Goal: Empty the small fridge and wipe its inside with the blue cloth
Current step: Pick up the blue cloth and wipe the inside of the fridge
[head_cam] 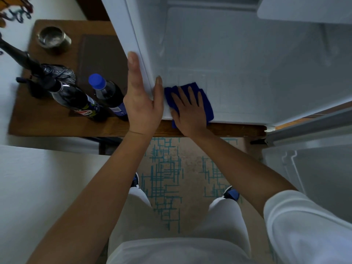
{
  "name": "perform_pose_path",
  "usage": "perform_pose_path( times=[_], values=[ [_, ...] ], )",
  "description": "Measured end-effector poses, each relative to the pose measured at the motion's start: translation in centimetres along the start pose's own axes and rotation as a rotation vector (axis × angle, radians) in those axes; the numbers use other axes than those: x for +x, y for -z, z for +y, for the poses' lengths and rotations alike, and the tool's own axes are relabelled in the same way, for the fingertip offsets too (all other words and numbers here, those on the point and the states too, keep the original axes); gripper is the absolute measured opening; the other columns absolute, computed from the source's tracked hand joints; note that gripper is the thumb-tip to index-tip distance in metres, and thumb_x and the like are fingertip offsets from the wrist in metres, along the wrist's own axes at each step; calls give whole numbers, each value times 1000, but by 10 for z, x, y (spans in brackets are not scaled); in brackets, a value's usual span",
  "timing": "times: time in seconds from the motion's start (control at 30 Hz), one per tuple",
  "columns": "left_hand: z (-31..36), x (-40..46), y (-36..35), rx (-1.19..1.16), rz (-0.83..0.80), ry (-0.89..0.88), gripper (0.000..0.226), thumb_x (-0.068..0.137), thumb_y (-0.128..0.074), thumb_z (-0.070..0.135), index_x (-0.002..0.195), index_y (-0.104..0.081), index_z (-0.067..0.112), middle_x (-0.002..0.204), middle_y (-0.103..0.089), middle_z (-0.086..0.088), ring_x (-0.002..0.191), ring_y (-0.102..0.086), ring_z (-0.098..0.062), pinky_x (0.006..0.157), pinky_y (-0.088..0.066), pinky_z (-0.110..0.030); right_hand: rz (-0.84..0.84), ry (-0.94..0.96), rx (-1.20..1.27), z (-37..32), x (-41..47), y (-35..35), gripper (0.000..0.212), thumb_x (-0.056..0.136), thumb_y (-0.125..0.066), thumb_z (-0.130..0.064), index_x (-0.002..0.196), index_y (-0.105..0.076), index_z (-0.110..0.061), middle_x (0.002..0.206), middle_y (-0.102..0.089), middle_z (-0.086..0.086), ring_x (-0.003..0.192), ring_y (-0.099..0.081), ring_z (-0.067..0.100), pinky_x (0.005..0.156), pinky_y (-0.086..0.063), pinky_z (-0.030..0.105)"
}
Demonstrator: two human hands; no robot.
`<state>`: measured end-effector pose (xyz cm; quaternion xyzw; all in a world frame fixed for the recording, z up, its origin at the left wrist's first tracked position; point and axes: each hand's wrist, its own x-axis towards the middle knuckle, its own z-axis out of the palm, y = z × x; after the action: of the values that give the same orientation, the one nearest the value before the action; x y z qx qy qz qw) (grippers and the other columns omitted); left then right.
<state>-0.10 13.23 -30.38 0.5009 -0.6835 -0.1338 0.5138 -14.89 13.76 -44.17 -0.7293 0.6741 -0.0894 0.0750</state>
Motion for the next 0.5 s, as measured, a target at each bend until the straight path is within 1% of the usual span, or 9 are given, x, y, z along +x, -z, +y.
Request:
perform_pose_path(
  times=[0.03, 0.07, 0.1, 0.17, 0.2, 0.23, 0.3, 0.43, 0.5],
  values=[
    [0, 0, 0, -10, -5, 2, 71, 100, -62, 1, 146, -7, 8, 156, -30, -38, 147, -40, -30, 118, -33, -19, -24, -20, -3, 1, 9, 2, 62, 106, -28, -49, 161, -33, -21, 171, -27, 5, 159, -18, 36, 130, -6, 56],
    [0, -1, 0, -15, -4, 1, 72, 101, -62, 2, 147, -6, 11, 159, -29, -34, 146, -41, -32, 118, -33, -18, -35, -37, 1, 1, 19, 3, 62, 107, -30, -49, 163, -29, -22, 172, -23, 5, 160, -15, 34, 130, -4, 55],
    [-1, -1, 0, -13, 3, -6, 73, 101, -61, 3, 148, -6, 13, 161, -25, -27, 149, -37, -22, 118, -31, -15, -38, -51, 8, 1, 28, 5, 62, 107, -32, -49, 163, -27, -23, 173, -21, 4, 160, -13, 33, 130, -3, 54],
    [-2, -1, 0, -1, 31, -25, 73, 100, -61, 1, 148, -7, 11, 157, -17, -12, 150, -17, 10, 118, -24, -10, -31, -77, 22, 3, 43, 7, 61, 108, -35, -49, 163, -26, -25, 173, -20, 3, 161, -13, 32, 130, -3, 53],
    [-3, -1, 0, -1, 46, -32, 72, 100, -62, -1, 147, -8, 8, 154, -16, -10, 147, -11, 19, 118, -22, -9, -21, -82, 25, 3, 47, 7, 60, 108, -35, -48, 163, -27, -25, 173, -21, 2, 160, -13, 32, 130, -4, 53],
    [-3, -2, -1, -6, 52, -35, 72, 99, -62, -3, 146, -8, 6, 154, -16, -9, 145, -8, 22, 119, -21, -10, -16, -77, 30, 4, 48, 7, 59, 108, -36, -47, 163, -29, -26, 172, -22, 1, 160, -14, 32, 130, -4, 53],
    [-4, -3, 0, -12, 38, -33, 72, 99, -62, -3, 146, -8, 7, 154, -15, -8, 143, -8, 24, 119, -20, -9, -14, -26, 60, 5, 40, 8, 55, 109, -39, -43, 160, -35, -25, 170, -29, 1, 159, -18, 34, 130, -5, 53],
    [-6, -4, -1, -41, 32, -37, 72, 101, -60, -1, 148, -7, 11, 156, -13, -6, 145, -9, 21, 120, -21, -12, 79, 151, 234, 14, 6, 4, 43, 106, -48, -29, 145, -60, -15, 153, -56, 8, 148, -42, 38, 127, -20, 54],
    [-5, -4, -5, -79, 44, -39, 72, 102, -59, -2, 148, -6, 11, 157, -12, -5, 146, -8, 20, 120, -21, -13, 65, 48, 455, 14, 2, 14, 39, 108, -50, -21, 145, -59, -13, 149, -59, 11, 145, -48, 33, 127, -25, 47]
  ],
)
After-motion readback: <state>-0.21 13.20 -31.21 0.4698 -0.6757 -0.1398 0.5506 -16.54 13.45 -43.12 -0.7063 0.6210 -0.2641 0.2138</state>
